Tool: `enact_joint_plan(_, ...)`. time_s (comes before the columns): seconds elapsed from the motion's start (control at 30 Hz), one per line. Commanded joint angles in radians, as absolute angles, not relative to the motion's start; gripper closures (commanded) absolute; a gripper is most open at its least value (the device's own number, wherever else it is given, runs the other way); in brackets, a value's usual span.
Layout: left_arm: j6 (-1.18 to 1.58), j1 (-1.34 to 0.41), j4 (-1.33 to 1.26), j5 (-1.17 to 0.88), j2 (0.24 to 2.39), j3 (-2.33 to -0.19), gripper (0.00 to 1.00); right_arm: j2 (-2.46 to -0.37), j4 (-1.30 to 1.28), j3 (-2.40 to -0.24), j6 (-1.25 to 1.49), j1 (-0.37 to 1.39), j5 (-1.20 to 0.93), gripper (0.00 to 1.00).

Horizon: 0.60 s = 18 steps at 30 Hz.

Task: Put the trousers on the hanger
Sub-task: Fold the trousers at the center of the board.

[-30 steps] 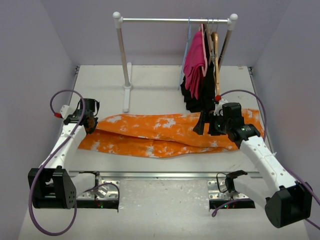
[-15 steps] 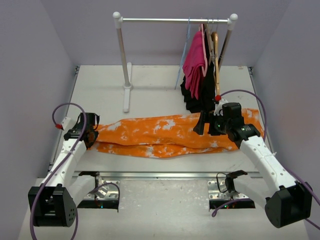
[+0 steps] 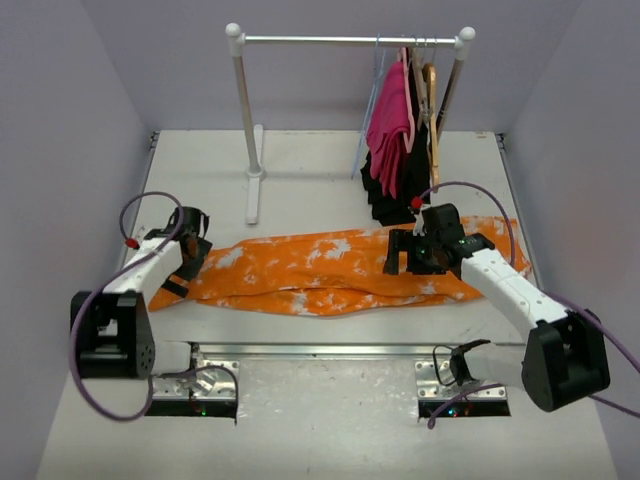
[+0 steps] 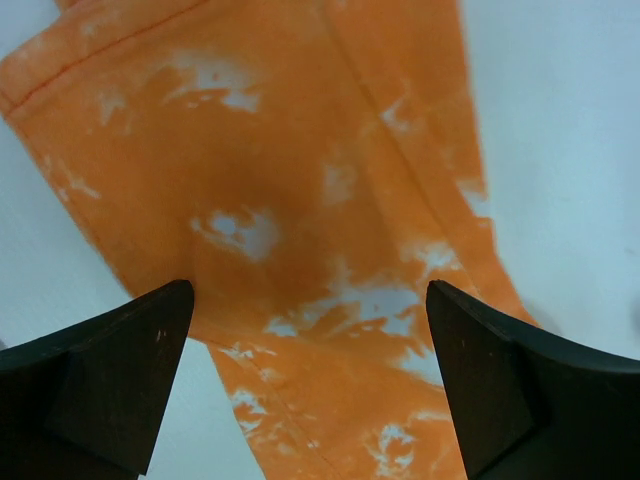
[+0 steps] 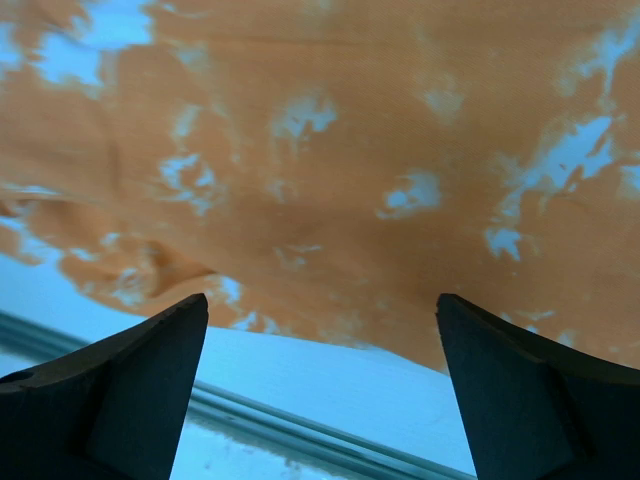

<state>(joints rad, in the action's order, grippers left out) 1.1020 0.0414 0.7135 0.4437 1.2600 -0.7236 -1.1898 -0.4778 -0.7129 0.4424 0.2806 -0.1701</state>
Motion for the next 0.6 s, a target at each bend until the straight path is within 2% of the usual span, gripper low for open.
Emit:
enact_joint_plan(0.0,1.254,0.074,0.803,0.496,1.465,-0.803,0.00,-1.289,-0.532,-0.793,0.384,0.497,0.022,0.10)
enact_joint_plan(0.07,1.269,0.089,0.787,0.500,1.532,-0.808,0.00,-1.334,-0.532,-0.807,0.384,0.582,0.105,0.16)
enact_joint_plan(0.13,1.260,0.097,0.761,0.482,1.568,-0.804,0.00,-1.353,-0.504,-0.810,0.404,0.644,0.153,0.29)
enact_joint_plan(0.37,1.218,0.095,0.715,0.485,1.629,-0.805,0.00,-1.518,-0.414,-0.901,0.391,0.776,0.307,0.35)
enact_joint_plan(0.4,1.213,0.095,0.715,0.487,1.628,-0.805,0.00,-1.544,-0.414,-0.915,0.387,0.781,0.320,0.40)
enact_joint_plan(0.5,1.197,0.096,0.714,0.497,1.621,-0.810,0.00,-1.624,-0.443,-0.959,0.369,0.812,0.341,0.73)
enact_joint_plan(0.57,1.187,0.097,0.712,0.493,1.615,-0.813,0.00,-1.621,-0.442,-0.951,0.359,0.836,0.377,0.79)
